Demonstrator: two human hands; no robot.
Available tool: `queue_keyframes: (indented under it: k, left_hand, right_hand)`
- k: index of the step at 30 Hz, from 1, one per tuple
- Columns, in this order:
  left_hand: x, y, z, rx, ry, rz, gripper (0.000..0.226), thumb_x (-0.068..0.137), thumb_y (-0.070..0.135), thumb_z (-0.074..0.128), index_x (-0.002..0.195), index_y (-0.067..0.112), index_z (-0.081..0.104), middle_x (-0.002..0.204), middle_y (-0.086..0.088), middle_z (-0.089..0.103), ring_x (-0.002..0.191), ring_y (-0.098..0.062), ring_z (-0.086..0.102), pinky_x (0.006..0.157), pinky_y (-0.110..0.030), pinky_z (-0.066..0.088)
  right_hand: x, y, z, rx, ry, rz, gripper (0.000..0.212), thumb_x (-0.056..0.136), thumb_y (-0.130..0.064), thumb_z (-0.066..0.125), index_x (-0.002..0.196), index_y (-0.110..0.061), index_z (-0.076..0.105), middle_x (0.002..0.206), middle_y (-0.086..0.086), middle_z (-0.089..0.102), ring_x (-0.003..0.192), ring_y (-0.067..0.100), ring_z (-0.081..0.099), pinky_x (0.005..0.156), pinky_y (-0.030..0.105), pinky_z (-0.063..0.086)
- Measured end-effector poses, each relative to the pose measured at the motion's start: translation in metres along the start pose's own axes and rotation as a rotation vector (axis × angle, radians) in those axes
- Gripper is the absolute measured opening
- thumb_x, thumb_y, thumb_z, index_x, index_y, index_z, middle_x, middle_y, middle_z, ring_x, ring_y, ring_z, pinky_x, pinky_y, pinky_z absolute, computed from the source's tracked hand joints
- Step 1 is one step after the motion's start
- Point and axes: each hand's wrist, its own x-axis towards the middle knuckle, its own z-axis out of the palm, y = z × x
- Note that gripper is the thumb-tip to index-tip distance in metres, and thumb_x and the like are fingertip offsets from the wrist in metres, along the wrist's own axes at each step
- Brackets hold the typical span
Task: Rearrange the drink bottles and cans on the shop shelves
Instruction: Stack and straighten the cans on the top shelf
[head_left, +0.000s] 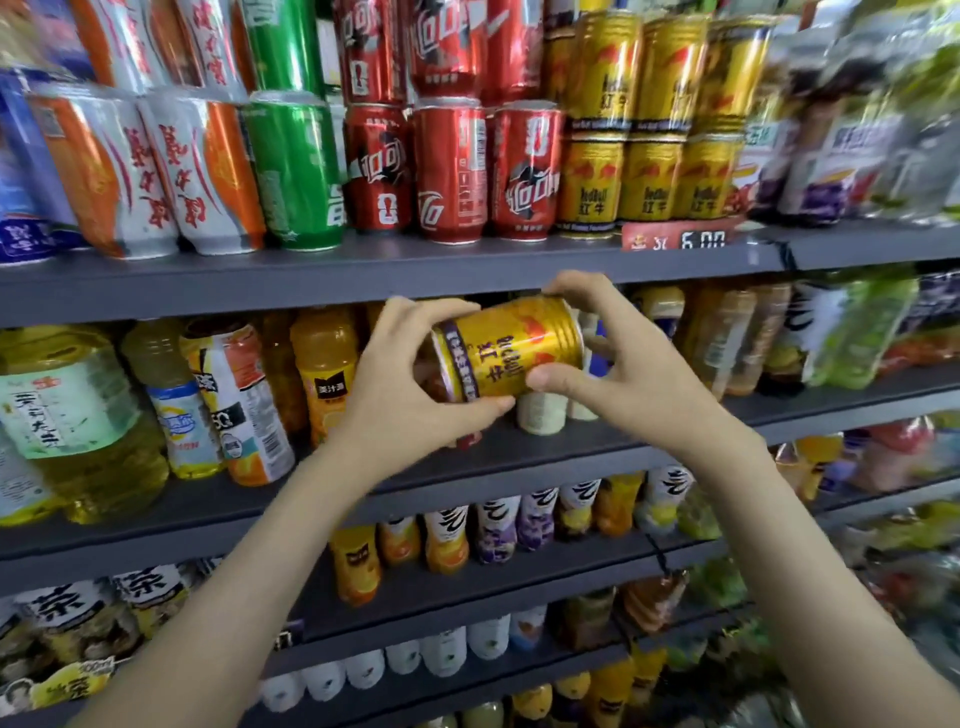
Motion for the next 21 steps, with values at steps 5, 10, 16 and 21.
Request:
queue_keyframes:
  k: [5,10,16,21]
  left_hand:
    - [0.045,0.056,0.032,0.003,-0.025,0.023,0.065,0.058,0.038,0.087,0.114,0.034,0.055,0.11,0.014,0.046,0.103,0.009,0.05,0.079,-0.01,0.047]
    - [0.09,0.093,0.082,0.094,0.035,0.101,0.065,0.058,0.054,0.078,0.115,0.032,0.055,0.109,0.02,0.051,0.101,0.002,0.055,0.086,-0.031,0.053]
    - [0.127,0.122,0.108,0.212,0.152,0.143,0.07,0.062,0.065,0.068,0.12,0.028,0.055,0.112,0.019,0.057,0.095,0.007,0.053,0.081,-0.008,0.043]
    - [0.144,0.132,0.092,0.017,0.118,0.158,0.05,0.081,0.051,0.06,0.124,0.026,0.05,0.109,0.019,0.059,0.101,0.011,0.055,0.079,-0.008,0.046]
  right_hand:
    - [0.004,0.016,-0.077,-0.344,0.006,-0.17,0.072,0.066,-0.057,0.071,0.121,-0.02,0.046,0.116,-0.011,0.042,0.111,0.006,0.039,0.094,0.014,0.032]
    - [0.008,0.045,-0.116,-0.522,0.065,-0.17,0.082,0.068,-0.046,0.076,0.135,-0.015,0.041,0.12,-0.003,0.044,0.113,0.015,0.04,0.088,0.019,0.03]
    - [0.022,0.062,-0.138,-0.321,0.258,-0.164,0.074,0.068,-0.055,0.066,0.13,-0.02,0.046,0.118,-0.007,0.055,0.107,0.003,0.047,0.084,0.006,0.033]
    - [0.036,0.049,-0.145,0.018,0.343,-0.127,0.054,0.068,-0.048,0.078,0.113,-0.029,0.055,0.102,-0.019,0.064,0.095,-0.006,0.058,0.079,0.007,0.043]
